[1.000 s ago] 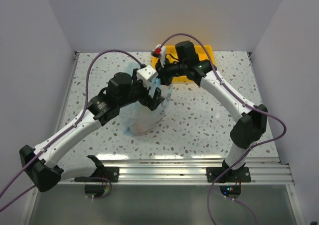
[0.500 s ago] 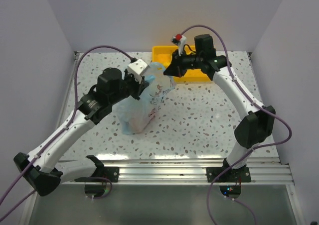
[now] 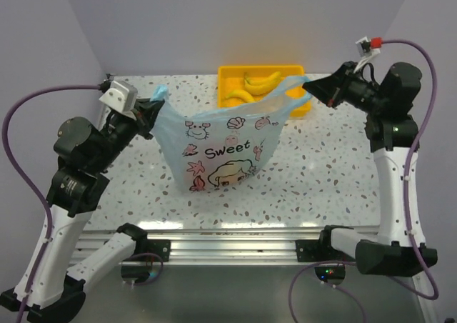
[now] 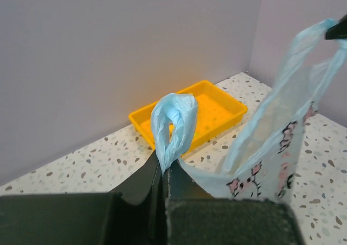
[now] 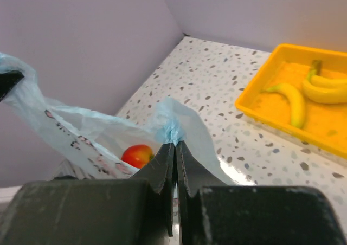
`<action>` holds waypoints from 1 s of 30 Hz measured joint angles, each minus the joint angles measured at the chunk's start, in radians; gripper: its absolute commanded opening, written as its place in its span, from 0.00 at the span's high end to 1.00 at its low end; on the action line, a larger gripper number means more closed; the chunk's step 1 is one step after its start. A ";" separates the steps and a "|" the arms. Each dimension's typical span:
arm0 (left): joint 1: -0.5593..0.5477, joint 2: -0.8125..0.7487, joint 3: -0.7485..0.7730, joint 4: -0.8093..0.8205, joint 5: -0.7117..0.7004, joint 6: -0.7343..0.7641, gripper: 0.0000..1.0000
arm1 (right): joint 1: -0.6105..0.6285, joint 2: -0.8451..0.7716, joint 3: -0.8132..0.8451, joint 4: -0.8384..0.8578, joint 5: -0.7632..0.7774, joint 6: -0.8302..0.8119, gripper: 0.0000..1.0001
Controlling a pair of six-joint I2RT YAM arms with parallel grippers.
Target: Place the fake fruits into the plastic bag and tie a complex knot
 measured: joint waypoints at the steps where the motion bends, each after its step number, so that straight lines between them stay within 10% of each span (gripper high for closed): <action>1: 0.013 -0.014 -0.019 0.003 -0.014 -0.002 1.00 | -0.037 -0.028 -0.018 -0.008 -0.001 -0.002 1.00; 11: 0.074 -0.063 -0.381 0.032 -0.002 -0.079 1.00 | -0.206 -0.174 -0.322 -0.119 -0.043 -0.196 1.00; 30: 0.214 0.058 -0.566 0.056 0.133 -0.176 1.00 | -0.202 -0.529 -0.591 -0.544 -0.119 -1.349 1.00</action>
